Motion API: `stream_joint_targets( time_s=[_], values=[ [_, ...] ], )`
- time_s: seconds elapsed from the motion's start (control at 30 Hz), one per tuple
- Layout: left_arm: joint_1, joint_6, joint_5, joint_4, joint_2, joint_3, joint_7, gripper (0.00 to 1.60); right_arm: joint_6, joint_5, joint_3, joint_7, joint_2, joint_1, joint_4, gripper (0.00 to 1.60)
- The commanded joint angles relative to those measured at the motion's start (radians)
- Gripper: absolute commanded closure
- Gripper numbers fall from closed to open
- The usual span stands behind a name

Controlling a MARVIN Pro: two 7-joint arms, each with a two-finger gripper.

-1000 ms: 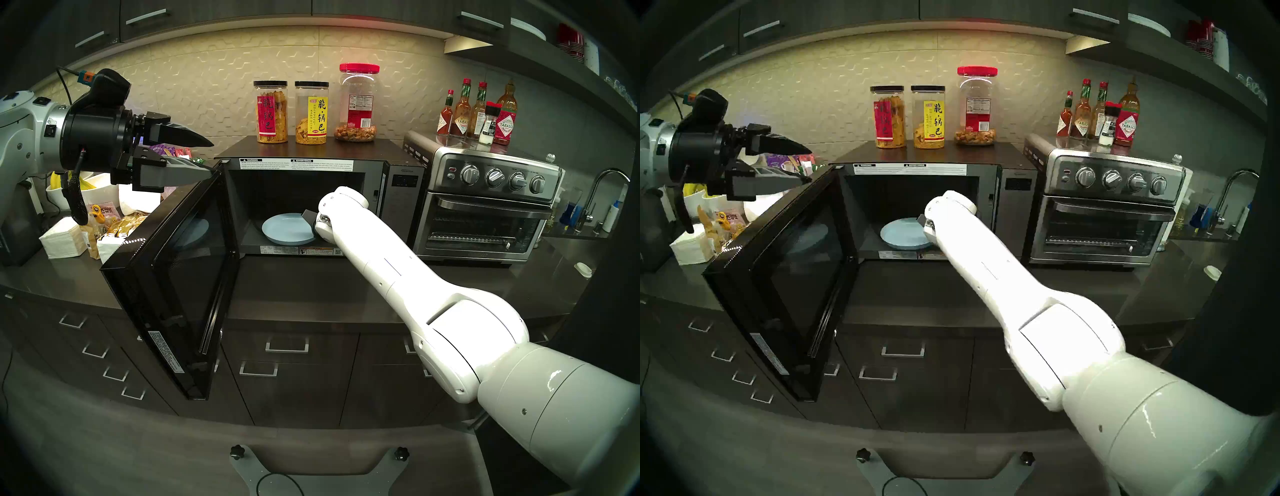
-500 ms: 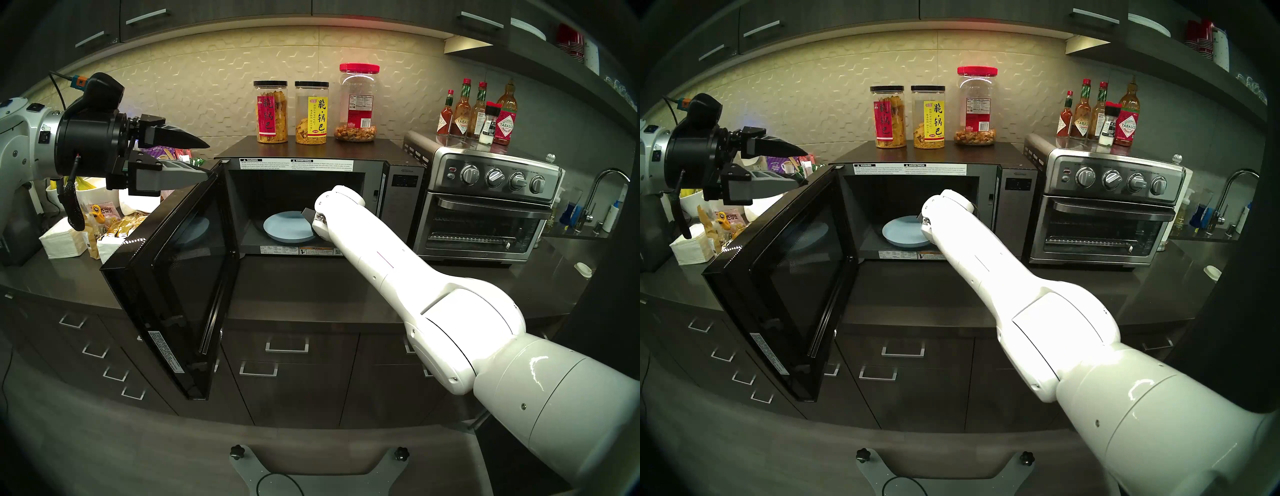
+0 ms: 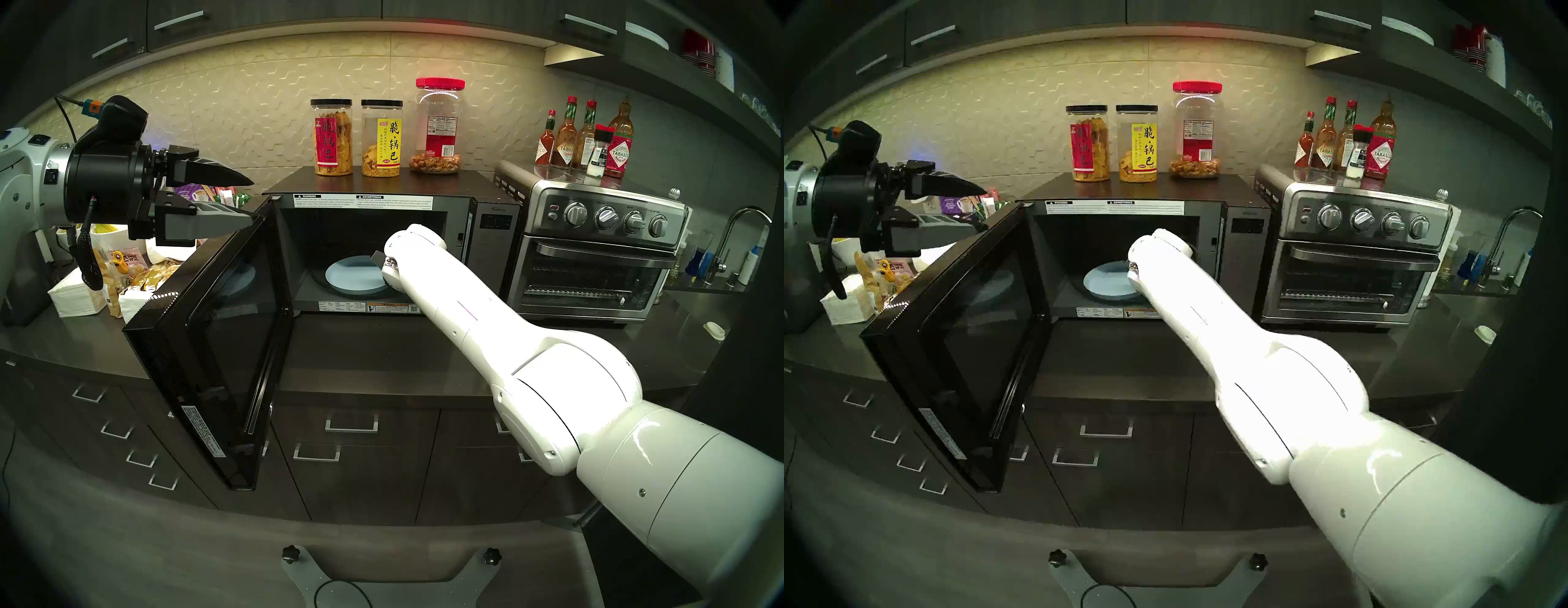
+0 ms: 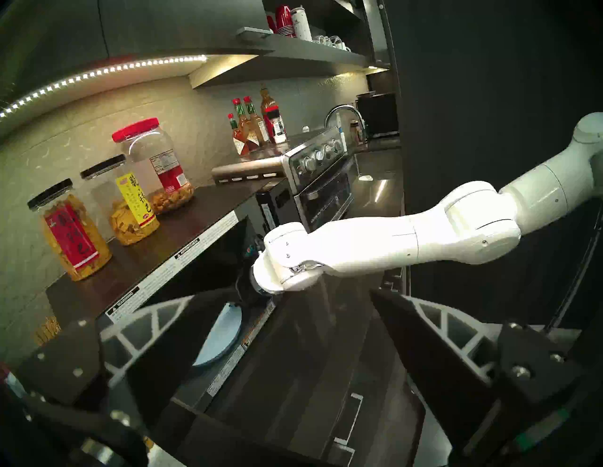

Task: Open the microwave, put the plate inside, and close the door

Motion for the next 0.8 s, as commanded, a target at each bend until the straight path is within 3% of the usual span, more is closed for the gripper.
stream_joint_targets(
  time_s=[0.0, 0.77],
  values=[
    [-0.007, -0.001, -0.003, -0.003, -0.015, -0.023, 0.001, 0.0, -0.028, -0.008, 0.003, 0.017, -0.03, 0.057, 0.034, 1.6],
    [-0.017, 0.01, 0.012, -0.006, -0.031, -0.023, -0.007, 0.0, -0.067, -0.038, 0.02, 0.057, -0.076, 0.111, 0.181, 1.56]
  ],
)
